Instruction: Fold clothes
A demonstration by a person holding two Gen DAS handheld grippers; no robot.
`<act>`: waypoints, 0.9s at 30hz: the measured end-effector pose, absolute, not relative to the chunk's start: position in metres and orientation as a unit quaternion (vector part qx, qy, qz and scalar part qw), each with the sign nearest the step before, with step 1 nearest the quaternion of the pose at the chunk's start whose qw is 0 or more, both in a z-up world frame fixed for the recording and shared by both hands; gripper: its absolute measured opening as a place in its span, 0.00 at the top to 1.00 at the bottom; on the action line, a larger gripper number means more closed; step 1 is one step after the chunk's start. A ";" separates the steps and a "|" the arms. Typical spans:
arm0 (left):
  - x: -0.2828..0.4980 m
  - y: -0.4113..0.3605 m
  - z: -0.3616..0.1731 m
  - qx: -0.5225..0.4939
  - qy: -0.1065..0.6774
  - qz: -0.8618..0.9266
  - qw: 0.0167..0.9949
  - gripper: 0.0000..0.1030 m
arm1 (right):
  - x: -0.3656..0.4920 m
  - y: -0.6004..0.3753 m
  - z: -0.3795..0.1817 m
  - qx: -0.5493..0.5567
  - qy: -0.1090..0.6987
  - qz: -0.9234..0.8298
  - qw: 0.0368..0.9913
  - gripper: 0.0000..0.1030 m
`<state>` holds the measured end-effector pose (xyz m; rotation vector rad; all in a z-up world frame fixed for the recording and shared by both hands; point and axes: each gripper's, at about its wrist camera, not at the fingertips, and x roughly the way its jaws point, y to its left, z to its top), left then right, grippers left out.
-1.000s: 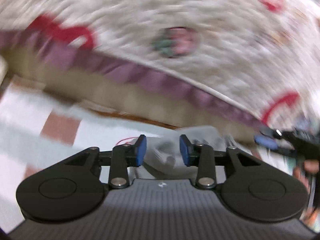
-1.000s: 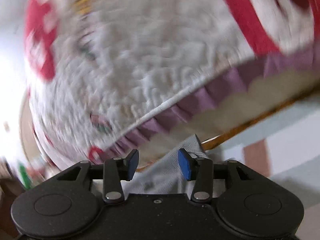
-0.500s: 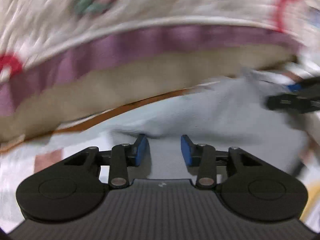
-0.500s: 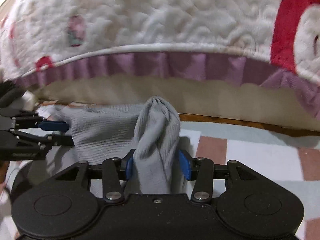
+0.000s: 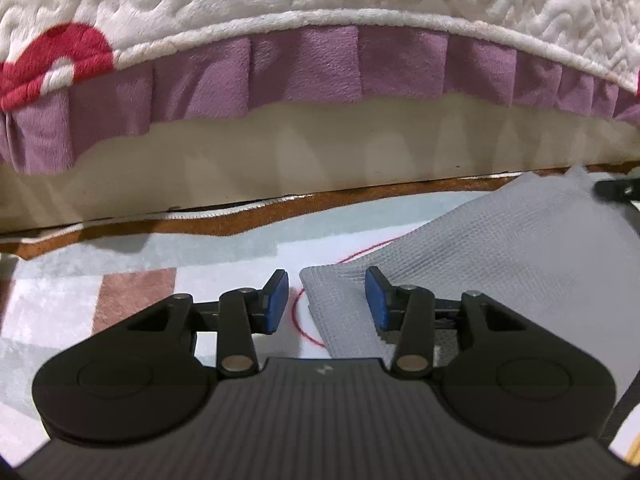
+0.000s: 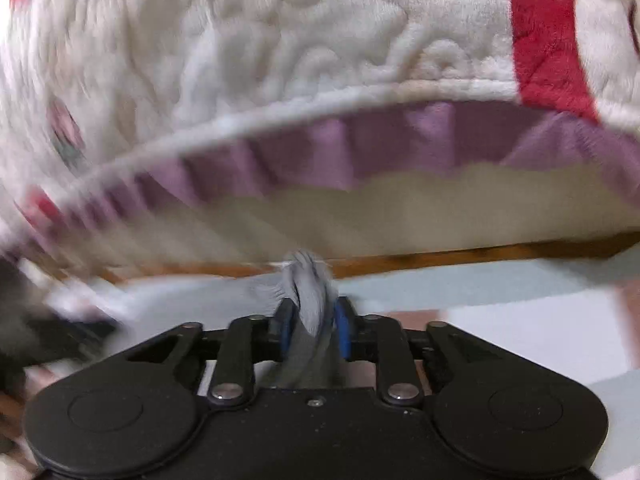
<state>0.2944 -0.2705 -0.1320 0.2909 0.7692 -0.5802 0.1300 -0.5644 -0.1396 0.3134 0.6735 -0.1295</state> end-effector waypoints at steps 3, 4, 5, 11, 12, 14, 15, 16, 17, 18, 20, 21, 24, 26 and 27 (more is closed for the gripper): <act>0.295 -0.275 -0.132 0.145 0.370 -0.276 0.876 0.59 | 0.100 -0.564 -0.127 0.165 0.311 -0.114 0.929 0.65; 0.295 -0.277 -0.133 0.143 0.371 -0.276 0.875 0.59 | 0.086 -0.562 -0.122 0.176 0.295 -0.111 0.933 0.65; 0.295 -0.276 -0.134 0.138 0.373 -0.276 0.875 0.59 | 0.073 -0.559 -0.119 0.184 0.290 -0.086 0.935 0.64; 0.298 -0.269 -0.136 0.115 0.381 -0.278 0.874 0.59 | 0.023 -0.528 -0.131 0.222 0.327 -0.056 0.917 0.50; 0.299 -0.269 -0.136 0.116 0.382 -0.277 0.874 0.59 | 0.019 -0.530 -0.135 0.267 0.329 -0.066 0.903 0.49; 0.300 -0.270 -0.137 0.117 0.384 -0.276 0.873 0.59 | 0.005 -0.538 -0.154 0.384 0.316 -0.074 0.865 0.46; 0.300 -0.269 -0.136 0.116 0.385 -0.275 0.874 0.59 | 0.000 -0.542 -0.164 0.442 0.306 -0.073 0.840 0.45; 0.299 -0.270 -0.136 0.115 0.384 -0.275 0.874 0.59 | 0.000 -0.540 -0.173 0.472 0.307 -0.068 0.824 0.45; 0.298 -0.269 -0.136 0.115 0.384 -0.274 0.874 0.59 | 0.004 -0.537 -0.181 0.488 0.311 -0.065 0.813 0.45; 0.298 -0.269 -0.136 0.115 0.384 -0.274 0.875 0.59 | 0.010 -0.533 -0.186 0.494 0.313 -0.062 0.809 0.46; 0.297 -0.269 -0.136 0.114 0.383 -0.273 0.875 0.59 | 0.022 -0.529 -0.196 0.511 0.301 -0.051 0.804 0.55; 0.296 -0.271 -0.137 0.116 0.382 -0.273 0.875 0.59 | 0.029 -0.529 -0.198 0.511 0.296 -0.062 0.805 0.57; 0.295 -0.273 -0.138 0.125 0.379 -0.271 0.876 0.58 | 0.040 -0.530 -0.196 0.504 0.269 -0.097 0.815 0.59; 0.293 -0.274 -0.136 0.132 0.377 -0.273 0.875 0.58 | 0.045 -0.531 -0.192 0.491 0.248 -0.109 0.828 0.61; 0.294 -0.274 -0.136 0.133 0.378 -0.274 0.874 0.58 | 0.047 -0.533 -0.189 0.481 0.246 -0.111 0.834 0.61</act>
